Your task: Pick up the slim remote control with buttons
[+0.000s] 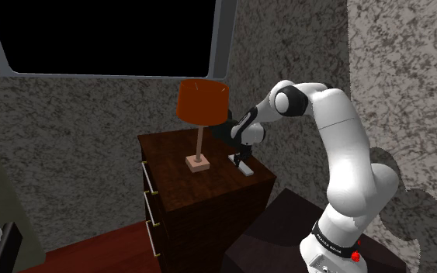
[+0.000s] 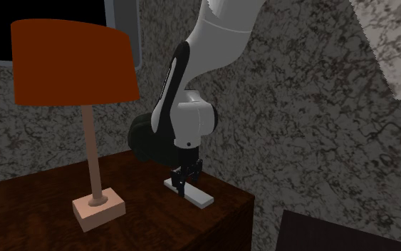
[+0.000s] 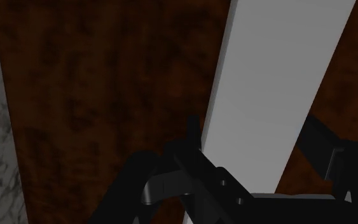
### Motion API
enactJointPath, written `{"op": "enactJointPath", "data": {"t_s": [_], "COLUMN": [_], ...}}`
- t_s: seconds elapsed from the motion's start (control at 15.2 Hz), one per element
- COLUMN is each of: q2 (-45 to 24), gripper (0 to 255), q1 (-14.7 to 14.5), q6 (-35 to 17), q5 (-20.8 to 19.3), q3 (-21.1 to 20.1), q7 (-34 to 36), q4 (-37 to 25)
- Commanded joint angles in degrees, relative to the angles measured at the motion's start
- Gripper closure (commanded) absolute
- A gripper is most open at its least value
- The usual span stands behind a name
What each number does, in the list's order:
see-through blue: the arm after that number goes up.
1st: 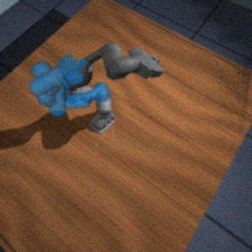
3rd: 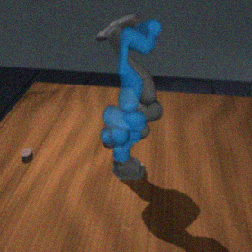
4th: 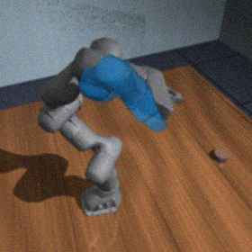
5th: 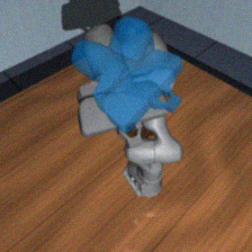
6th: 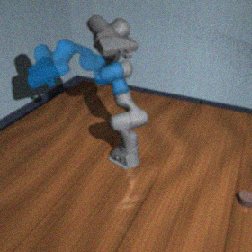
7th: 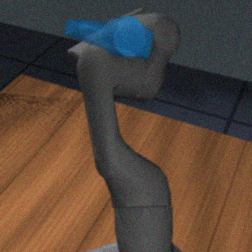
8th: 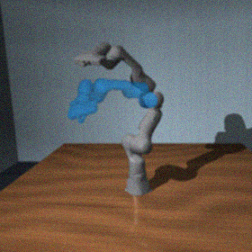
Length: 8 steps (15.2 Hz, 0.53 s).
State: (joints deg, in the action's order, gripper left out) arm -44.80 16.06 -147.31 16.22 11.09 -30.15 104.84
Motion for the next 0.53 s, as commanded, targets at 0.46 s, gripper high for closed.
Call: {"op": "enactJointPath", "data": {"t_s": [0.46], "q2": [2.53], "gripper": [255], "q1": [-0.53], "q6": [1.65], "q5": [-0.60], "q3": [0.68], "q7": [0.36], "q4": [0.99]}}
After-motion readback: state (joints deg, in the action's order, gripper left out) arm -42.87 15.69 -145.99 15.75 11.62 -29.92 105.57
